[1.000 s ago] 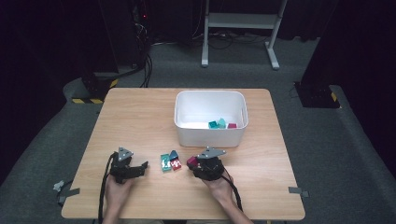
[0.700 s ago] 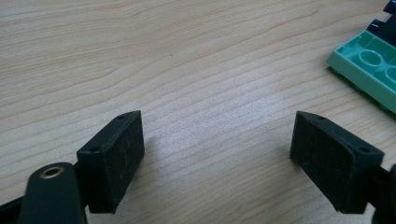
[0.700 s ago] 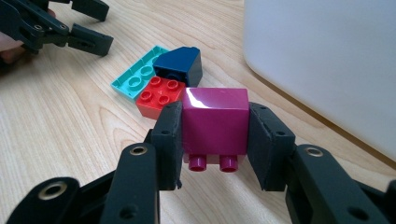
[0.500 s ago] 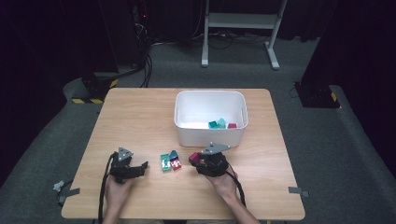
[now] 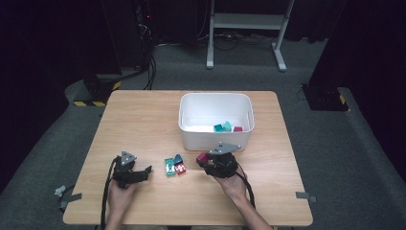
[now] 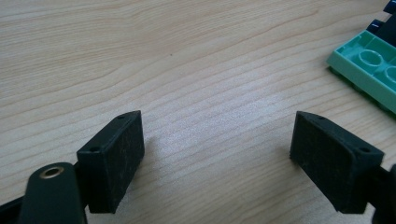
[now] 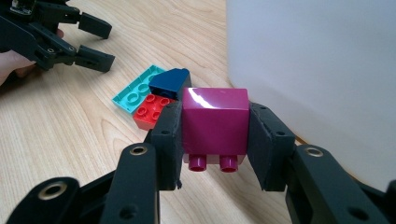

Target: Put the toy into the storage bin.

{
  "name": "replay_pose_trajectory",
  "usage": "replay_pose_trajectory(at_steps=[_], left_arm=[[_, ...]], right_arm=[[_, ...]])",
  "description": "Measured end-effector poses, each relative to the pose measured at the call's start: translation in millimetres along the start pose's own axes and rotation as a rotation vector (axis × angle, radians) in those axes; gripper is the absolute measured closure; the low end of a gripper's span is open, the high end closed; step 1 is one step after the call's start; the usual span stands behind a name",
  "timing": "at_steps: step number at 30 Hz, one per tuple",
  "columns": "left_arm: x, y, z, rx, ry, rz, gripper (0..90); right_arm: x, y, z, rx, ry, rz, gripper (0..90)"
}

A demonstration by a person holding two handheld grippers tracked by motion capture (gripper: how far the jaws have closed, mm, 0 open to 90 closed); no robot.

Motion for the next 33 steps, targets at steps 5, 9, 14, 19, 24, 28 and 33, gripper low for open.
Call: replay_pose_trajectory(at_steps=[5,9,14,19,24,28,33], left_arm=[[0.0,0.0,0.0,0.0,0.0,0.0,17.7],[0.0,0.0,0.0,0.0,0.0,0.0,17.7],[0.0,0.0,0.0,0.0,0.0,0.0,17.7],[0.0,0.0,0.0,0.0,0.0,0.0,17.7],[0.0,0.0,0.0,0.0,0.0,0.0,17.7],[0.0,0.0,0.0,0.0,0.0,0.0,17.7],[0.1,0.0,0.0,0.0,-0.001,0.001,17.7]], right_arm=[[0.7,-1.2,2.2,0.004,0.002,0.007,58.9],[1.9,-4.5,5.8,0.001,-0.007,0.015,58.9],[2.9,-7.6,8.9,0.004,-0.018,0.017,58.9],[5.8,-12.1,12.8,0.016,-0.013,0.025,58.9],[10.6,-20.0,19.6,0.033,-0.012,0.025,58.9],[13.1,-26.2,25.3,0.047,-0.016,0.024,58.9],[16.9,-29.9,30.9,0.051,-0.013,0.039,58.9]])
Point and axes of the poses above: each handheld gripper's, and its own axes: y roughly forward along the jaws, z roughly out of its top, x roughly to its right, the point moved 5 cm from there along y, roughly forward along the jaws, and after that the axes turned 14 degrees about -y, right-handed, at the moved point
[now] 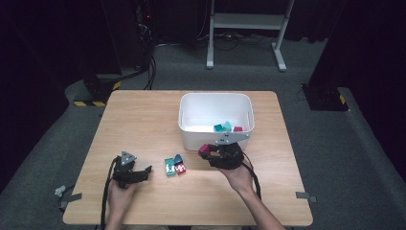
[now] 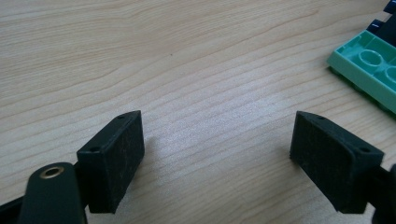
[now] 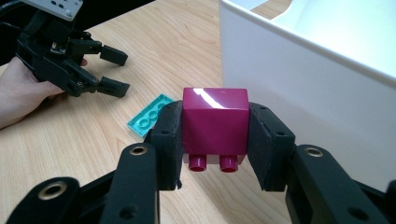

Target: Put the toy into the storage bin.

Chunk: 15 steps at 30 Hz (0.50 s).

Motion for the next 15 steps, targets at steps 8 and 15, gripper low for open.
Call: replay_pose_trajectory(at_steps=[8,15], left_arm=[[0.0,0.0,0.0,0.0,0.0,0.0,17.7],[0.0,0.0,0.0,0.0,0.0,0.0,17.7]], right_arm=[[4.6,-7.0,8.2,0.008,-0.001,0.007,58.9],[11.6,-17.0,19.9,0.02,0.003,0.021,58.9]])
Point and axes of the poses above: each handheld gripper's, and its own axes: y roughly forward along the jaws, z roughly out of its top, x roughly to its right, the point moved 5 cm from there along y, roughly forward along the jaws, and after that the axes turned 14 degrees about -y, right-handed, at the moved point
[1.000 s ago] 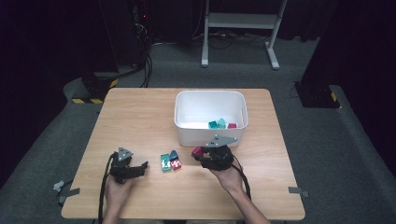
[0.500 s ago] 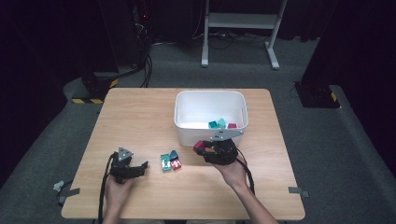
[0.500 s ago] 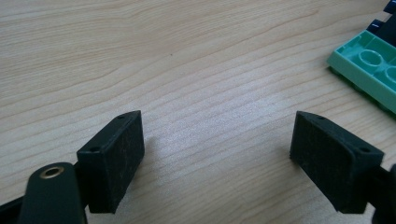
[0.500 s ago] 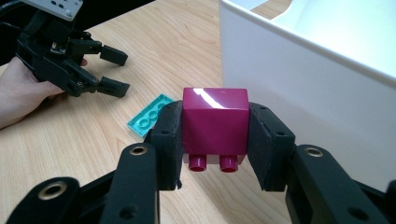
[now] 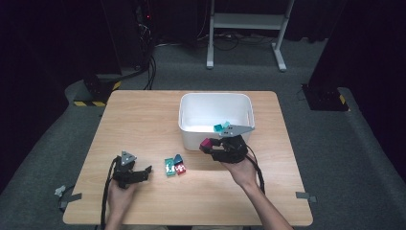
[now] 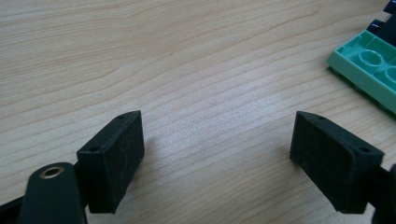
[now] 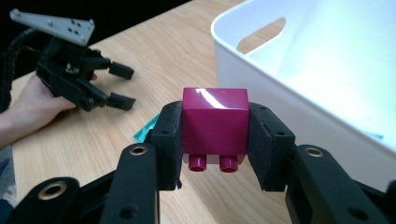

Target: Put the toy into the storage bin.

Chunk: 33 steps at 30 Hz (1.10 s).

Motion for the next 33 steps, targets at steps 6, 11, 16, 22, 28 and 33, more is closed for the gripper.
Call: replay_pose_trajectory(at_steps=[6,11,16,22,28,33], left_arm=[[0.0,0.0,0.0,0.0,0.0,0.0,17.7],[0.0,0.0,0.0,0.0,0.0,0.0,17.7],[0.0,0.0,0.0,0.0,0.0,0.0,17.7],[0.0,0.1,0.1,0.0,0.0,-0.001,17.7],[-0.1,0.1,0.1,0.0,0.0,-0.001,17.7],[-0.1,0.1,0.1,-0.001,0.0,-0.001,17.7]], right_arm=[[6.1,-7.7,8.1,0.019,0.006,0.008,58.9],[10.6,-10.2,14.0,0.02,0.009,0.01,58.9],[16.4,-15.8,24.3,0.034,0.012,0.007,58.9],[23.4,-19.5,27.3,0.045,0.03,0.011,58.9],[34.2,-24.8,31.5,0.052,0.044,-0.012,58.8],[43.4,-27.1,36.3,0.054,0.049,-0.046,58.8]])
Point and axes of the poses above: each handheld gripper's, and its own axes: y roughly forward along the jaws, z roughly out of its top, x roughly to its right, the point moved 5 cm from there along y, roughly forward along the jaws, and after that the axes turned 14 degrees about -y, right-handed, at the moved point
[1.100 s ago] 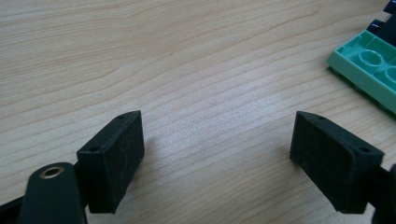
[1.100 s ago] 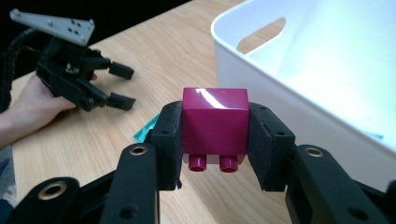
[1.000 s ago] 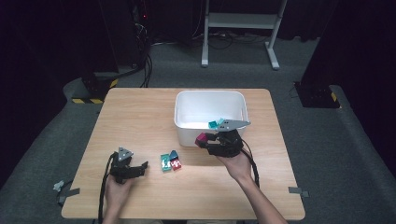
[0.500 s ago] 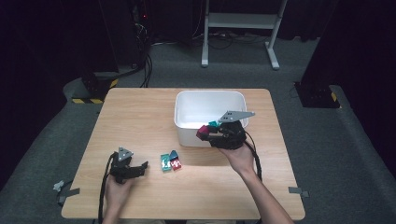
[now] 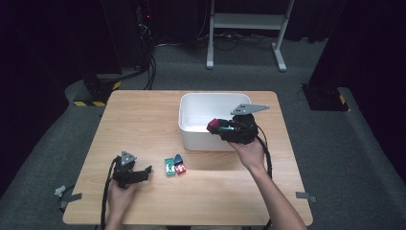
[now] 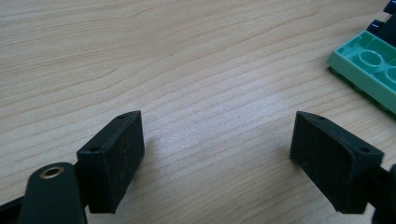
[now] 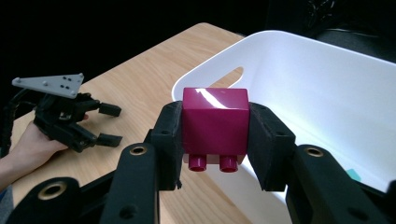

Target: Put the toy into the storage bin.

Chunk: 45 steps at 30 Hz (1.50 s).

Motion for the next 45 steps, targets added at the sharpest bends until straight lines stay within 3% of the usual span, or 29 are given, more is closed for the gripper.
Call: replay_pose_trajectory(at_steps=[22,23,24,27,39,45], left_arm=[[0.0,0.0,0.0,0.0,0.0,0.0,17.7],[0.1,0.0,0.0,0.0,-0.001,-0.001,17.7],[-0.1,-0.1,0.0,-0.001,0.001,0.0,17.7],[0.0,0.1,0.0,0.001,-0.001,-0.001,17.7],[-0.1,-0.1,0.0,-0.001,0.001,0.0,17.7],[0.0,0.0,0.0,0.0,0.0,0.0,17.7]], right_arm=[[41.1,14.4,-2.5,-0.064,0.057,-0.104,58.0],[42.2,15.2,-3.1,-0.067,0.058,-0.108,57.3],[45.7,18.0,-5.6,-0.084,0.067,-0.128,50.1],[48.3,19.9,-8.3,-0.096,0.077,-0.139,46.4],[25.8,11.9,-9.8,-0.051,0.02,-0.153,43.4],[10.4,13.7,-11.6,-0.047,-0.003,-0.124,43.5]])
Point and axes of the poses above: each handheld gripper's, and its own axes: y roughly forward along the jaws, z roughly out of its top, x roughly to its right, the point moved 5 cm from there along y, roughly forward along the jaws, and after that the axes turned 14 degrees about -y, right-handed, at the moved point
